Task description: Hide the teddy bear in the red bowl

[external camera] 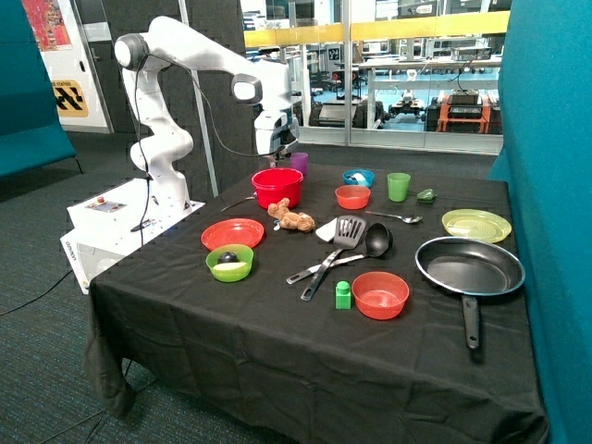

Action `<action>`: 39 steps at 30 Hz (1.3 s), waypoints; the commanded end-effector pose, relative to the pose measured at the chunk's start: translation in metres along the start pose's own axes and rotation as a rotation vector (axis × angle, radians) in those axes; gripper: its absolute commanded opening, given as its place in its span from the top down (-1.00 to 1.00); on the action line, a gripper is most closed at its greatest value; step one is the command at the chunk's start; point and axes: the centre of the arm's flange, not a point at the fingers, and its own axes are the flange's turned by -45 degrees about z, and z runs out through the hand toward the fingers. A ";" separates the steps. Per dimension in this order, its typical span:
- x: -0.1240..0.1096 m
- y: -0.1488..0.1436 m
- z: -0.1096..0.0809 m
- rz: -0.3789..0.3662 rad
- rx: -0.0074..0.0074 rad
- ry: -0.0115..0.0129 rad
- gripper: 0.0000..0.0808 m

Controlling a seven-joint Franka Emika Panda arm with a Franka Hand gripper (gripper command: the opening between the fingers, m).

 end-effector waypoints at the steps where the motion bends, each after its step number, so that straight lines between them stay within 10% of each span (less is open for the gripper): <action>1: 0.002 -0.001 -0.002 -0.083 -0.0052 -0.0121 -1.00; 4: 0.006 0.001 0.002 -0.053 -0.0054 -0.0120 -1.00; 7: 0.008 0.002 0.004 -0.043 -0.0055 -0.0120 -0.43; 10: 0.009 0.004 0.007 -0.036 -0.0055 -0.0120 -0.32; 39: 0.031 0.082 0.044 0.280 -0.0074 -0.0110 -0.47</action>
